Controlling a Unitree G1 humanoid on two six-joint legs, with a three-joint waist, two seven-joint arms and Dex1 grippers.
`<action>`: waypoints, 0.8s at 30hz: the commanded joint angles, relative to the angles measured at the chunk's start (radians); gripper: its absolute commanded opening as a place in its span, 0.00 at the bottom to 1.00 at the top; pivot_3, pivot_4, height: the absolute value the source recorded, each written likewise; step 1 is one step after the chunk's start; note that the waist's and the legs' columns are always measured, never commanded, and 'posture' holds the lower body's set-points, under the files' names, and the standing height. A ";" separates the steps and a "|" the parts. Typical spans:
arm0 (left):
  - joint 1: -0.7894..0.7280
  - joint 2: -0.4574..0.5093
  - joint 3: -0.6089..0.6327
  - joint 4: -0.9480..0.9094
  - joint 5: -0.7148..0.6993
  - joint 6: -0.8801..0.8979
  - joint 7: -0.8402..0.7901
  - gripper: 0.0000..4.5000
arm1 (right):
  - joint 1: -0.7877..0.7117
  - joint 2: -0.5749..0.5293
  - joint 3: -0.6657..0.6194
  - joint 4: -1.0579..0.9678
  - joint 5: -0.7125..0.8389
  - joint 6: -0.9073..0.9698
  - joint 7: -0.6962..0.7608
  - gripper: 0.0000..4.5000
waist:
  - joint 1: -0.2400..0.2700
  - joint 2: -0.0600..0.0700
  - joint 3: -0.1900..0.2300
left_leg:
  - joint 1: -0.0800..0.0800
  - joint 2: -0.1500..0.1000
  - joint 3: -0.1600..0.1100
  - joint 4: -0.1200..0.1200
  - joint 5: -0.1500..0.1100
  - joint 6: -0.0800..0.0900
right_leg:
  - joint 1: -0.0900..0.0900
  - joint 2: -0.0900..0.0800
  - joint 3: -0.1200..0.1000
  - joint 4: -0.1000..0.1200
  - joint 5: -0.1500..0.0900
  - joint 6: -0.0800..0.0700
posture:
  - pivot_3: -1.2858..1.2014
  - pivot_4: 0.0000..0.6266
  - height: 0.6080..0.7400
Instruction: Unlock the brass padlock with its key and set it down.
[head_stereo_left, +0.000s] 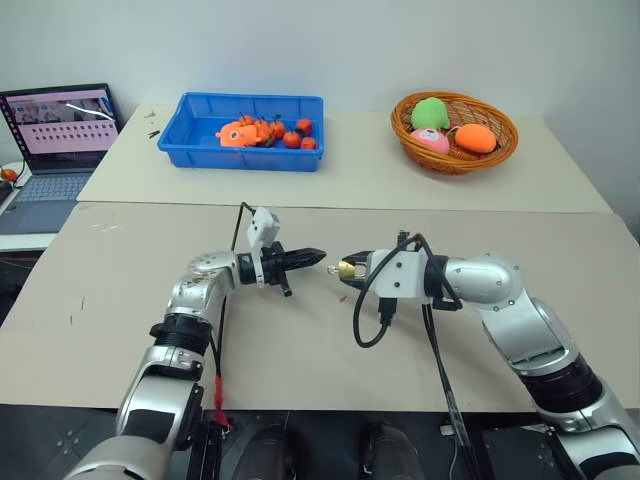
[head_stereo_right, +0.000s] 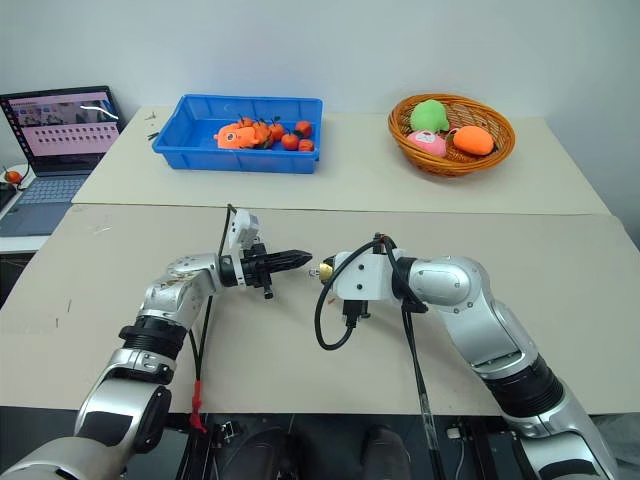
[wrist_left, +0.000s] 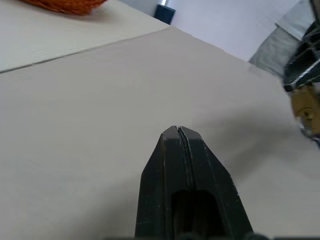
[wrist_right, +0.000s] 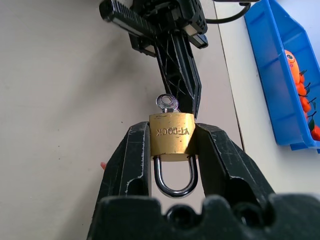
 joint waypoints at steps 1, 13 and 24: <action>0.014 0.018 -0.004 -0.068 -0.020 0.044 -0.030 0.00 | 0.005 0.005 -0.009 -0.056 -0.002 -0.005 -0.014 0.20 | 0.000 0.000 0.000 | 0.000 0.000 0.000 0.000 0.000 0.000 | 0.000 0.000 0.000 0.000 0.000 0.000 | 0.52 0.24 0.64; -0.110 0.078 -0.017 0.063 -0.127 0.549 -0.141 0.58 | 0.015 0.003 -0.016 -0.061 -0.013 0.000 -0.023 0.20 | 0.000 0.000 0.000 | 0.000 0.000 0.000 0.000 0.000 0.000 | 0.000 0.000 0.000 0.000 0.000 0.001 | 0.52 0.24 0.64; -0.222 0.112 0.039 0.243 -0.271 0.915 -0.272 0.58 | 0.014 0.004 -0.019 -0.072 -0.021 0.016 -0.029 0.20 | -0.004 0.000 0.000 | 0.000 0.000 0.000 0.000 0.000 0.000 | 0.000 0.001 0.001 0.001 -0.001 0.001 | 0.52 0.24 0.64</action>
